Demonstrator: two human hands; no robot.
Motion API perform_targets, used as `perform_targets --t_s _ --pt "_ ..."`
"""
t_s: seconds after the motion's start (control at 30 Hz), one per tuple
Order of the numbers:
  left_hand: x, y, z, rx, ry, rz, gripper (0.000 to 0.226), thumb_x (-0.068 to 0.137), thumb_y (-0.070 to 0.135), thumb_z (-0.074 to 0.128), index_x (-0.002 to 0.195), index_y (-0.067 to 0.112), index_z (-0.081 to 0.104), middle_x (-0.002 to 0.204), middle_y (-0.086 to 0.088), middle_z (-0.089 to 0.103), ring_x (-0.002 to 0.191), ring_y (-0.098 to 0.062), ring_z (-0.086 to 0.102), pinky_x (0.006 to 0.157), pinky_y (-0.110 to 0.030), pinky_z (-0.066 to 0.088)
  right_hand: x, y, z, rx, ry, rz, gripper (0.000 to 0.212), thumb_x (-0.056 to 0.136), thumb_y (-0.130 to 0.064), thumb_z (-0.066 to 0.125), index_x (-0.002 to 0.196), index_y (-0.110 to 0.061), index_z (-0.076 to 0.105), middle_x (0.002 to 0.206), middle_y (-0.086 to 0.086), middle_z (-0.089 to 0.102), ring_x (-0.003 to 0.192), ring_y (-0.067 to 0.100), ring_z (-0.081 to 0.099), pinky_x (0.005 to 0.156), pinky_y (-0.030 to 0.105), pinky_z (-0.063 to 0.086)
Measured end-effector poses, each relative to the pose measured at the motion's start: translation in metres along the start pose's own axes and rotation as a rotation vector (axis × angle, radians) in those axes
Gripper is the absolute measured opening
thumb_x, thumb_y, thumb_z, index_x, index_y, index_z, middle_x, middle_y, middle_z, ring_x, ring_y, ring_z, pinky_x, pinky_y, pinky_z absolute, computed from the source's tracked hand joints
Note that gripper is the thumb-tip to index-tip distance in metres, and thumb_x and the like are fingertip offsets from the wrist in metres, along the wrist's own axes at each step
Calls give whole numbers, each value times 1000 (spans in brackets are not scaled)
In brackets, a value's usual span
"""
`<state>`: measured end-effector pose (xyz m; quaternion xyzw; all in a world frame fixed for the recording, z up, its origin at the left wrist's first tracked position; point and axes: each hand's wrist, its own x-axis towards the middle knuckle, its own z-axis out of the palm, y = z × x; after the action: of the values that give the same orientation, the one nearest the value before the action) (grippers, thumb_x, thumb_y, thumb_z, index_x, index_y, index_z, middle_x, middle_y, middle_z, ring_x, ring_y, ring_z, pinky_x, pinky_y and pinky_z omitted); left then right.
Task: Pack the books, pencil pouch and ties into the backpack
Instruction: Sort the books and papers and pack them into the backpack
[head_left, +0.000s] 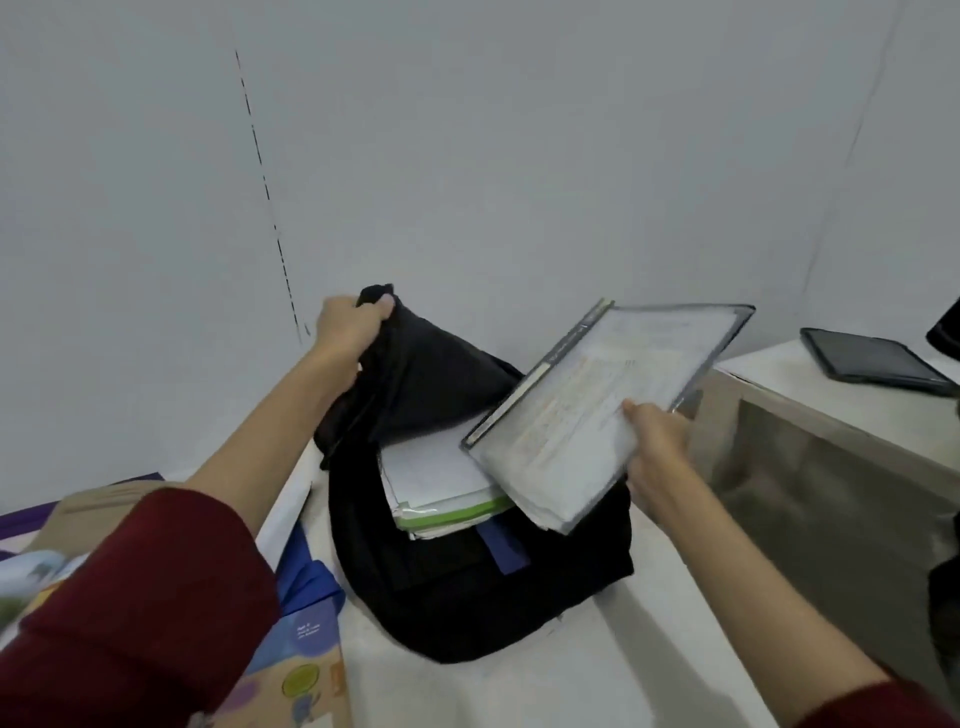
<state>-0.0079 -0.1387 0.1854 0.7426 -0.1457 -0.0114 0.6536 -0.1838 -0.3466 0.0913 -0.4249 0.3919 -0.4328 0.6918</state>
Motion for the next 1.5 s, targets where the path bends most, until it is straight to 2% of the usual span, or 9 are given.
perform_targets --t_s 0.1,0.2,0.57,0.9,1.0,1.1,1.23,1.4,1.5 --pt "-23 23 22 476 -71 410 43 94 22 52 54 13 37 56 -1 41 52 -13 39 50 -25 28 -25 52 30 45 27 105 28 88 -7 57 115 -6 56 109 8 61 91 25 59 82 35 52" --pt "-21 27 27 576 -107 548 45 95 18 50 52 14 36 52 1 39 49 -12 36 49 -27 26 -51 92 54 85 -157 291 28 94 -17 54 119 -6 49 103 15 62 80 31 66 54 33 58" --pt "-7 29 15 482 -101 518 44 93 15 51 54 13 32 51 2 33 49 -12 29 46 -20 21 -91 114 105 -233 -821 610 36 100 -32 40 79 -6 52 64 8 68 49 19 64 51 24 45" --pt "-12 26 14 547 -145 587 43 93 16 50 54 13 31 50 1 32 48 -13 29 49 -24 22 -71 23 37 -436 -1484 354 25 97 -24 46 109 -8 61 103 17 69 79 27 69 60 27 56" --pt "-14 25 16 550 -161 596 44 92 15 50 53 14 31 50 3 31 47 -11 28 48 -22 21 -54 5 24 -515 -1316 85 16 93 -8 52 105 -8 63 95 14 71 74 23 69 60 27 55" --pt "-16 25 17 552 -163 608 43 92 14 50 53 14 32 50 3 32 47 -10 29 49 -24 22 -21 1 9 -1073 -1067 -526 50 80 16 42 111 -15 65 111 4 68 103 20 63 87 39 51" --pt "-17 22 19 548 -159 618 42 92 15 50 53 14 34 50 3 33 47 -11 30 49 -25 23 0 19 -24 -1982 -1035 -647 91 75 10 38 148 -41 18 157 -15 10 146 20 9 115 49 18" --pt "-16 25 23 528 -98 639 42 92 18 50 54 14 33 49 2 33 48 -14 30 50 -28 22 -3 40 -29 -1927 -943 -858 86 82 3 41 149 -40 8 159 -9 5 147 20 3 115 51 4" --pt "-17 30 25 522 -81 645 44 93 17 49 52 16 30 49 2 31 47 -14 29 50 -28 22 -10 48 -21 -1911 -850 -1018 72 89 -7 40 150 -35 13 157 -1 19 140 26 26 110 41 24"
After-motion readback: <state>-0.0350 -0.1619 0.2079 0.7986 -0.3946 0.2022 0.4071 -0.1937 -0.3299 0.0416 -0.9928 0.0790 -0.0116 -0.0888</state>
